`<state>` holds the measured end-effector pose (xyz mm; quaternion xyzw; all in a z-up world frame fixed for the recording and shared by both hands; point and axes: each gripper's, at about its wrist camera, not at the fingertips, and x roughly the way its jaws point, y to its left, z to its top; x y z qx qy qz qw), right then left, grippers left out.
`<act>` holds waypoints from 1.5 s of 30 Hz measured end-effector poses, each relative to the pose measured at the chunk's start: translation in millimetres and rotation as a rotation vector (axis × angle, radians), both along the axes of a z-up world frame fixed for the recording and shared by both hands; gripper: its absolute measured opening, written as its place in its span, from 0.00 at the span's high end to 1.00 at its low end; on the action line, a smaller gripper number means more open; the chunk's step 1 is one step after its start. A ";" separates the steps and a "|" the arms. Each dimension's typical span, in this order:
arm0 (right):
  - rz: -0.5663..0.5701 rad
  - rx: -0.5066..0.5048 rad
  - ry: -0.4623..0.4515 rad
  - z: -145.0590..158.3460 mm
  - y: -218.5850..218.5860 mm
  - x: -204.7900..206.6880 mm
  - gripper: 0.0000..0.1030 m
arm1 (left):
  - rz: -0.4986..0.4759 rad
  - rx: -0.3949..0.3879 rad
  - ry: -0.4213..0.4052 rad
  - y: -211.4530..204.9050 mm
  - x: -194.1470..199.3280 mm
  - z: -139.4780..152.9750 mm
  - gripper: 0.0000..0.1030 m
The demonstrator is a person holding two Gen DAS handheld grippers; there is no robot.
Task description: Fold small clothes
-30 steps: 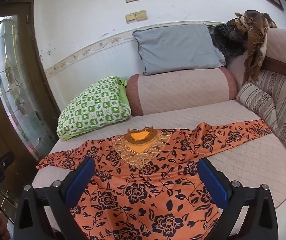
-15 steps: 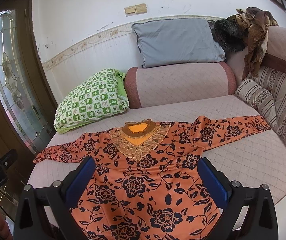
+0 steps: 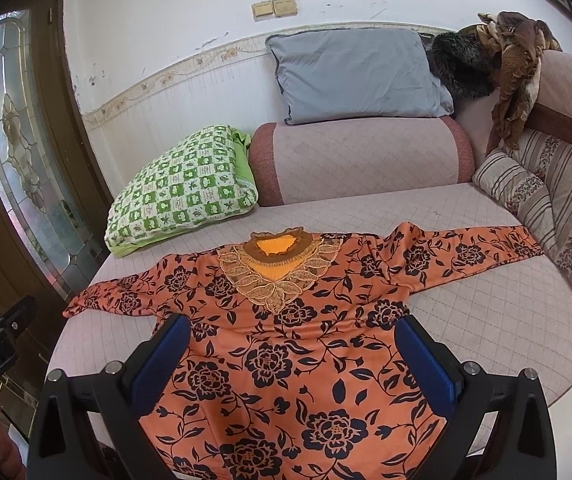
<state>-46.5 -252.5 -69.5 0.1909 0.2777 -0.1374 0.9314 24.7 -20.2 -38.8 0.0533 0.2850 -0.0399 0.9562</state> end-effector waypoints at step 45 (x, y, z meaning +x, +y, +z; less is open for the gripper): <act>-0.173 0.090 0.120 -80.2 -104.0 58.9 0.00 | -0.069 -0.075 0.140 -82.1 113.1 -77.8 0.00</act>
